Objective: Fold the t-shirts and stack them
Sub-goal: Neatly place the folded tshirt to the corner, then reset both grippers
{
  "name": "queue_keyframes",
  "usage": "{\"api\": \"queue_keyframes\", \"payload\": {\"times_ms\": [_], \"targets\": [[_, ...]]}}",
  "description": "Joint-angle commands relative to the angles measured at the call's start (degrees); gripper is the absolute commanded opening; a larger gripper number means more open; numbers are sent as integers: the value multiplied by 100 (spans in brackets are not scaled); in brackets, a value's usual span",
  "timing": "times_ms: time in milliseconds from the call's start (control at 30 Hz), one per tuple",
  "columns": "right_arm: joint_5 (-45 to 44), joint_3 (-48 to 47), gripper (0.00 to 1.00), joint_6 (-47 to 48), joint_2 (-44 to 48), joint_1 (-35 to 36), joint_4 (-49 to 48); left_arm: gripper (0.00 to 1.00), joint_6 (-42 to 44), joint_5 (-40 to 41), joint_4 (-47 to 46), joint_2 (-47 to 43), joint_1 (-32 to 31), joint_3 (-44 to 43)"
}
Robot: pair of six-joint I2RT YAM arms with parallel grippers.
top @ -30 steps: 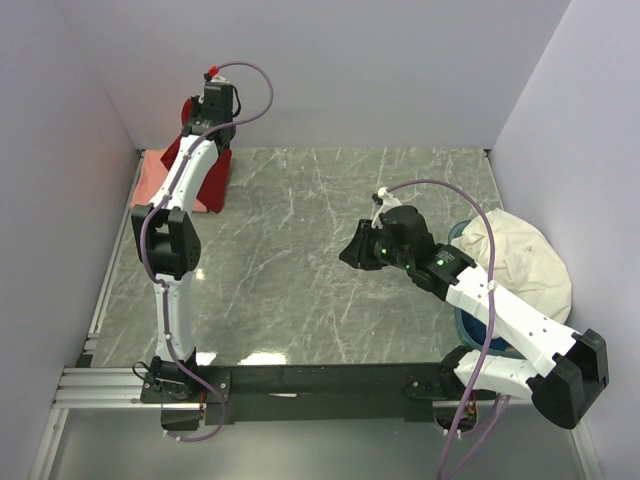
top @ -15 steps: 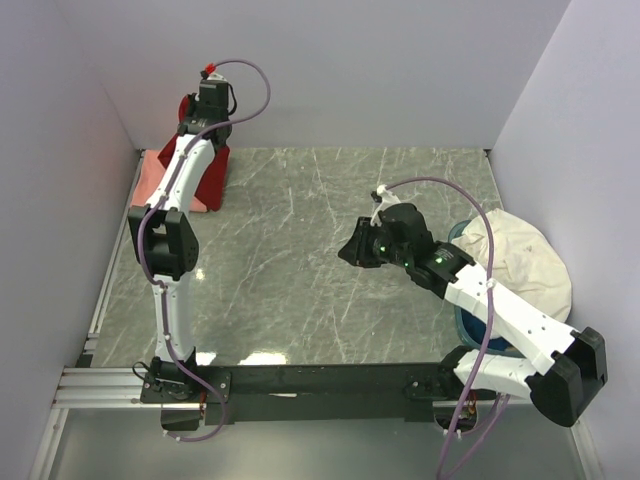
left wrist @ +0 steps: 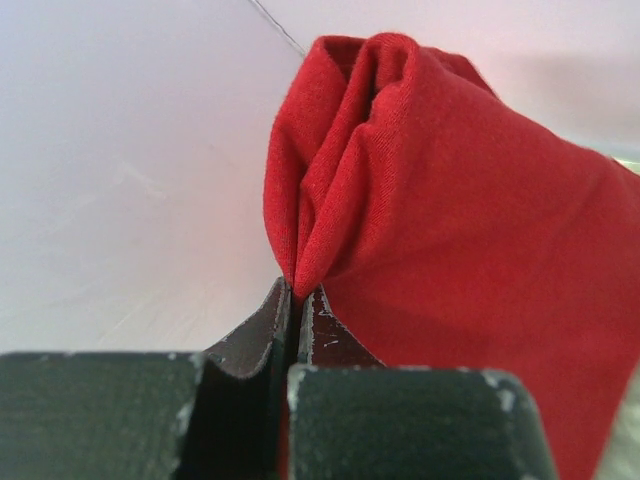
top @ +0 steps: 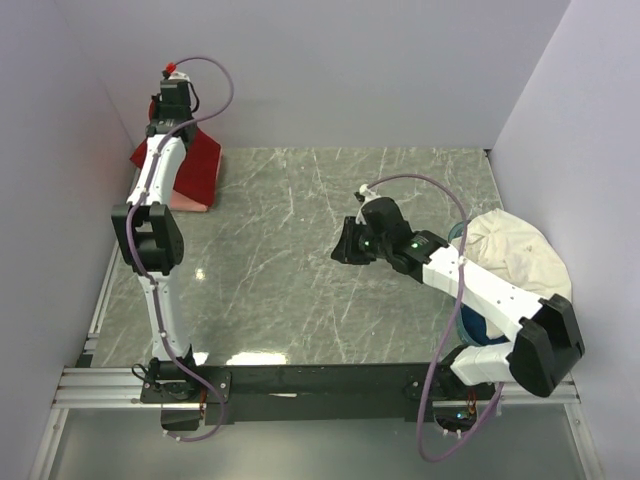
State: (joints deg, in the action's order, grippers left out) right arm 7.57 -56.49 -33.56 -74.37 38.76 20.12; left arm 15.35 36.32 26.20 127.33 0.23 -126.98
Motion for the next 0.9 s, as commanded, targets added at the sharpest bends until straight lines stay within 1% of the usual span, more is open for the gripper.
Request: {"api": "queue_keyframes", "payload": {"times_ms": [0, 33, 67, 133, 167, 233, 267, 300, 333, 367, 400, 433, 467, 567, 733, 800, 833, 867], "targets": [[7, -362, 28, 43, -192, 26, -140, 1, -23, -423, -589, 493, 292, -99], [-1, -380, 28, 43, -288, 35, -122, 1, -85, -502, -581, 617, 346, -143], [-1, -415, 28, 43, -341, 35, -114, 4, -277, -520, -624, 835, 398, -195], [16, -442, 29, 43, -455, 35, -96, 9, -532, -669, -660, 986, 574, -231], [33, -442, 29, 43, -482, 44, -113, 17, -873, -731, -616, 1074, 627, -318], [42, -433, 29, 43, -508, 44, -140, 26, -1235, -1002, -519, 1075, 776, -380], [34, -433, 29, 25, -517, 52, -157, 43, -1489, -1004, -623, 962, 829, -267], [25, -433, 29, 34, -509, 61, -166, 48, -1753, -943, -738, 847, 856, -136], [7, -442, 30, 25, -500, 70, -158, 51, -1807, -916, -887, 707, 856, 40], [-36, -416, 31, 25, -465, 61, -157, 62, -1895, -811, -1071, 419, 865, 407], [-63, -407, 31, 16, -412, 79, -166, 72, -1965, -741, -1334, 276, 856, 576], [-80, -389, 31, 16, -377, 70, -184, 90, -2088, -670, -1441, 136, 856, 726], [-98, -372, 31, 8, -351, 79, -175, 99, -2289, -617, -1503, -83, 856, 953], [-177, -310, 33, -1, -201, 79, -175, 100, -2651, -678, -1618, -427, 856, 1244], [-283, -170, 33, -10, 194, 79, -122, 99, -3318, -1275, -1319, -779, 856, 1430], [-361, -82, 34, -1, 439, 79, -87, 99, -3538, -1538, -1380, -1077, 856, 1789], [-405, -47, 34, 7, 528, 79, -70, 99, -3809, -1818, -1432, -1192, 856, 1947], [-441, 41, 34, 7, 616, 79, -70, 99, -3942, -1986, -1546, -1428, 847, 2271]]}}
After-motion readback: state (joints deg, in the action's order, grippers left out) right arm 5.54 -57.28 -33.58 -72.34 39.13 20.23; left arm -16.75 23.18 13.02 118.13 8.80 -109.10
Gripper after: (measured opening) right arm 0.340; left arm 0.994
